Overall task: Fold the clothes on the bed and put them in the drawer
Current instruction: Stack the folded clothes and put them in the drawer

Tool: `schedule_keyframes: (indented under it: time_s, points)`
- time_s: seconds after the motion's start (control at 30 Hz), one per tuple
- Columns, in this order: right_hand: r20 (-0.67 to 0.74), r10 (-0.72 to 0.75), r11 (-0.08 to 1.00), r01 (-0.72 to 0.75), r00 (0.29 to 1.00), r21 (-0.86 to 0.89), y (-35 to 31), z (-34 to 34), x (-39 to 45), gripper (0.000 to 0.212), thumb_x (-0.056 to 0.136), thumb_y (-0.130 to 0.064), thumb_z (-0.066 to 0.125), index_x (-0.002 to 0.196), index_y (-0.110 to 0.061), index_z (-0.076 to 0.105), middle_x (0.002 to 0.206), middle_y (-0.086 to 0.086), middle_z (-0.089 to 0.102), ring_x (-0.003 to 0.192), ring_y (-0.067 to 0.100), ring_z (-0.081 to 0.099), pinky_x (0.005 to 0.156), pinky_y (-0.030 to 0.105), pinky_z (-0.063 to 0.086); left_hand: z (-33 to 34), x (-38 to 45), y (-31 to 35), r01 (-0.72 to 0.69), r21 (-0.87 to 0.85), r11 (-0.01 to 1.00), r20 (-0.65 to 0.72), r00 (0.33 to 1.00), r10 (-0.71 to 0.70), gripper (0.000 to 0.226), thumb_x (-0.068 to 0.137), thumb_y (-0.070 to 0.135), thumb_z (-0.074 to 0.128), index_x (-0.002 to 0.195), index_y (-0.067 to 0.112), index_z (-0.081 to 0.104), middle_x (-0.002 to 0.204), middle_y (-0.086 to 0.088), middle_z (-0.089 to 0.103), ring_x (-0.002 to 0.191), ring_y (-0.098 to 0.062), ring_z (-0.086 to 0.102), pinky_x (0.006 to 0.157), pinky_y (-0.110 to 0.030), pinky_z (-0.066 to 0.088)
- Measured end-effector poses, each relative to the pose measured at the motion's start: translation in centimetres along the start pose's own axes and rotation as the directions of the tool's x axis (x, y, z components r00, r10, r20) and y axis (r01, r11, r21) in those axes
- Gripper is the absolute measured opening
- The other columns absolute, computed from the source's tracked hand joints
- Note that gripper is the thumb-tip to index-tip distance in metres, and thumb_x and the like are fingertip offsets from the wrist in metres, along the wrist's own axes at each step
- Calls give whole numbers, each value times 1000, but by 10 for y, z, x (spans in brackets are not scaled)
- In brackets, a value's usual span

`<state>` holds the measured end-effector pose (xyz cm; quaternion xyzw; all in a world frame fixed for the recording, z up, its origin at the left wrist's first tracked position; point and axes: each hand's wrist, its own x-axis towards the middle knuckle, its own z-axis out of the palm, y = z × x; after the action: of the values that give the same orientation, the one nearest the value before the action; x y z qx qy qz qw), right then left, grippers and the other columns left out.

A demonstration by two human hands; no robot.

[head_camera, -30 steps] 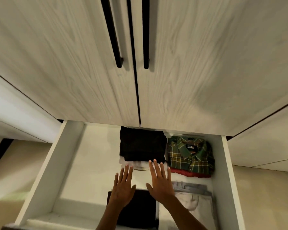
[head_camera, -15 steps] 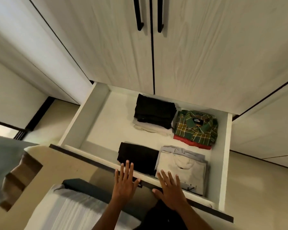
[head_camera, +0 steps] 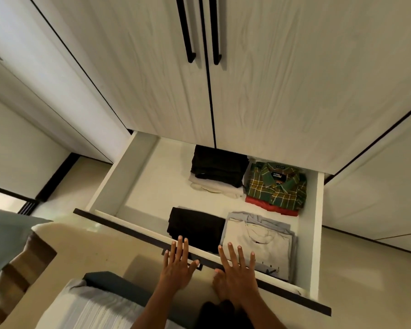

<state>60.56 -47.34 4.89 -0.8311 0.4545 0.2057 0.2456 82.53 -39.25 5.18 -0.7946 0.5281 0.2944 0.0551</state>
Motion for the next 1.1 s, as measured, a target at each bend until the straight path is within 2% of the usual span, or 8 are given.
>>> schedule_keyframes:
  time_s: [0.2,0.4,0.53,0.6,0.8,0.9,1.0,1.1]
  points:
    - [-109,30,999,-26,994,35,19,-26,31,72,98,-71,22,153,-27,40,157,15,38,140,43,41,106,71,33,-15,40,12,-87,13,996,-47,995,88,84,96,72,25,156,29,-16,163,-11,6,147,-38,9,111,-55,20]
    - [-123,131,991,-129,984,22,36,-57,63,73,99,-70,19,154,-27,38,159,15,34,142,44,39,108,72,29,-36,98,22,-157,37,987,61,986,155,93,92,78,24,154,10,25,158,-19,28,139,-42,27,100,-57,34]
    - [-191,224,974,-215,956,67,42,-77,84,74,98,-70,25,155,-25,35,163,15,26,148,43,26,113,71,20,-75,134,34,-302,17,953,120,947,298,111,72,94,-1,150,18,-22,154,-6,-34,142,-32,-29,113,-49,-7]
    - [-210,285,958,-270,935,97,42,-90,99,74,97,-68,25,156,-24,32,164,15,24,149,44,23,115,71,16,-91,147,33,-393,33,919,100,916,388,104,74,91,-4,148,21,-25,152,-3,-39,141,-29,-35,115,-44,-12]
    - [-265,347,935,-307,900,179,14,-108,137,71,100,-59,20,159,-21,22,166,15,16,151,41,16,117,61,7,-116,193,2,-450,264,853,98,893,440,79,98,66,13,158,15,13,163,-12,17,149,-34,20,118,-48,26]
    - [-264,231,970,-202,936,131,-8,-97,147,76,96,-61,30,160,-22,17,166,14,13,152,37,11,118,55,2,-124,207,-5,-434,262,862,106,901,422,78,98,65,10,157,15,18,161,-13,21,146,-34,28,111,-48,31]
    - [-232,267,959,-235,935,158,-16,-93,168,81,92,-64,32,159,-21,23,165,15,14,149,36,16,118,52,-1,-125,225,-18,-439,291,850,109,898,426,78,97,64,19,156,13,19,161,-12,22,144,-34,32,110,-48,32]
    - [-236,317,944,-282,919,169,-14,-108,197,82,92,-65,30,159,-19,22,166,16,15,151,37,14,118,51,-4,-135,255,-21,-431,283,857,41,898,439,84,95,61,37,158,14,9,165,-12,6,150,-34,15,116,-49,21]
